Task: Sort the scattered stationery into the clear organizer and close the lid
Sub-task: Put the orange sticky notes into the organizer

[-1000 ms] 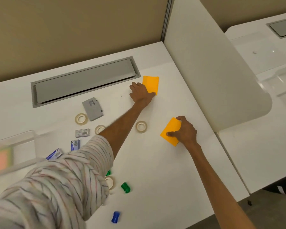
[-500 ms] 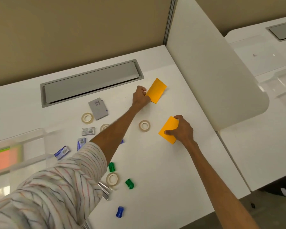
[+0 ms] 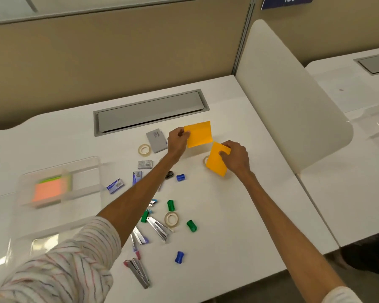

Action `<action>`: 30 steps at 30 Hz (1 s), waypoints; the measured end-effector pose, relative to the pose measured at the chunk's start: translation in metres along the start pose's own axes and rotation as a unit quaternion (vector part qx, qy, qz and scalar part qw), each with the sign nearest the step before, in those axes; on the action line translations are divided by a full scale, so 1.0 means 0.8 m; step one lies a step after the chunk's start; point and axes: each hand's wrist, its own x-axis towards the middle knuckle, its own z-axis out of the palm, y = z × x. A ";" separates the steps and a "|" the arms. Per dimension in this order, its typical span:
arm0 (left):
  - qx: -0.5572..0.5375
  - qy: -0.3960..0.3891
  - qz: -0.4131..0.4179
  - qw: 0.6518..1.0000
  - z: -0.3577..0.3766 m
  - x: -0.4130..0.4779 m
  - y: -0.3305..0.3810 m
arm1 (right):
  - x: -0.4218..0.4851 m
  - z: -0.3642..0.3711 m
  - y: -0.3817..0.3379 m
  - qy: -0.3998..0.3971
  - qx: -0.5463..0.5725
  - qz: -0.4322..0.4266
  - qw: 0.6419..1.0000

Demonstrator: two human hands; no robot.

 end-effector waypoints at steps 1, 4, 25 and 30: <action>-0.001 0.008 0.001 1.000 -0.014 -0.005 -0.001 | -0.004 0.001 -0.012 0.010 0.003 -0.006 1.000; -0.033 0.041 -0.004 0.999 -0.059 -0.019 0.000 | -0.014 0.007 -0.054 0.054 0.015 -0.019 0.998; -0.191 0.368 -0.073 0.907 -0.495 -0.136 -0.095 | -0.114 0.244 -0.341 -0.059 0.156 -0.089 0.982; -0.168 0.420 -0.071 0.889 -0.572 -0.168 -0.126 | -0.145 0.322 -0.389 -0.111 0.198 -0.045 0.973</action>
